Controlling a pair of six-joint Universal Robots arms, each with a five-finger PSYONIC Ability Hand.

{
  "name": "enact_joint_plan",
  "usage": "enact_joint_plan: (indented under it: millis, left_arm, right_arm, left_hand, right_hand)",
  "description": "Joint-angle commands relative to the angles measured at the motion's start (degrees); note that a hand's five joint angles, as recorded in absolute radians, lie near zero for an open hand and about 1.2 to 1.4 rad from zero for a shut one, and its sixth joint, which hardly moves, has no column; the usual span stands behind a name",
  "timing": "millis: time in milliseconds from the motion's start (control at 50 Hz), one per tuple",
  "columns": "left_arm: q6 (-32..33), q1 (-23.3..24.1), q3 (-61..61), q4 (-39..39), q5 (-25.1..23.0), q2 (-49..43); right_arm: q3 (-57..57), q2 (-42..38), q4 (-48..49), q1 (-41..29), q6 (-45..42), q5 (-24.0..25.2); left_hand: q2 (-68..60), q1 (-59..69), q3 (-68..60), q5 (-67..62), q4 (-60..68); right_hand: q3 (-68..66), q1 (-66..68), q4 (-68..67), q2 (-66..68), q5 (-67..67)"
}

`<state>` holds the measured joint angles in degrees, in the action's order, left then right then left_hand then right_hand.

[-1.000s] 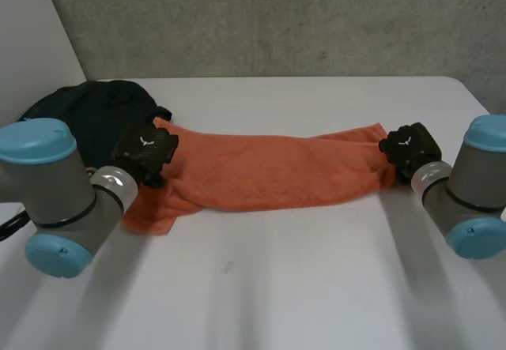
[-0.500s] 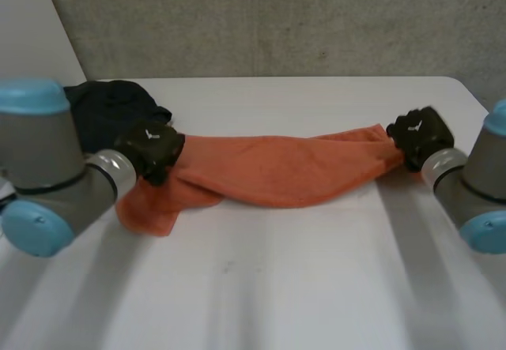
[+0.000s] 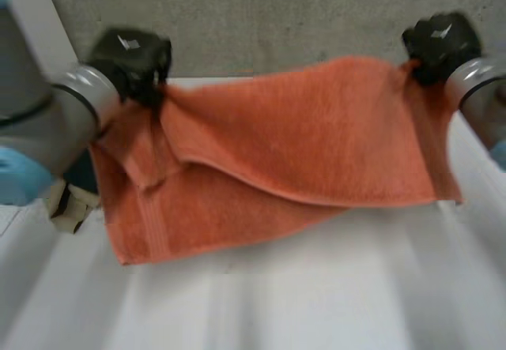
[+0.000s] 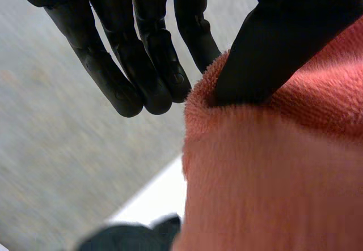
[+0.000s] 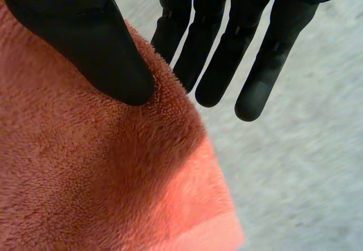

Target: Fold the laundry.

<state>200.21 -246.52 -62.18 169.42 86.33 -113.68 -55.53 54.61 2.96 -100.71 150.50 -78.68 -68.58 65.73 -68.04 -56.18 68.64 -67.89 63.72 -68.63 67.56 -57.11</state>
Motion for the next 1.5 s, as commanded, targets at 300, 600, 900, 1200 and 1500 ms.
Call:
enact_joint_plan:
  millis: [300,600,900,1200,1500]
  left_arm:
    - [-0.26,0.95,12.18,1.71,3.05,-20.72]
    - [3.6,-0.19,-11.79,9.34,-1.24,0.8]
    - [4.4,-1.68,-25.35,12.6,-7.05,8.56]
    - [3.96,-2.21,-25.71,12.78,-7.05,6.98]
    - [4.22,-2.39,-26.23,12.43,-6.61,6.19]
  right_arm:
    - [2.8,-18.41,28.75,-4.14,-1.62,-15.6]
    - [-12.48,4.0,-3.09,1.65,-2.22,-0.97]
    - [-32.09,6.65,-10.54,12.03,-14.7,11.79]
    - [-38.87,1.29,13.38,15.99,-22.8,16.46]
    - [-33.42,14.81,8.91,11.86,-7.69,16.46]
  left_hand:
    - [48.05,-45.2,47.52,45.65,-48.12]
    - [58.58,-55.73,58.04,56.18,-58.64]
    - [58.58,-55.73,58.04,56.18,-58.64]
    - [58.58,-55.73,58.04,56.18,-58.64]
    - [58.58,-55.73,58.04,56.18,-58.64]
  right_hand:
    - [57.89,-53.72,58.63,-57.56,57.11]
    - [57.89,-53.72,58.63,-57.56,57.11]
    - [36.53,-32.35,37.27,-36.19,35.75]
    - [21.8,-17.63,22.54,-21.47,21.02]
    - [-12.11,16.28,-11.37,12.44,-12.89]
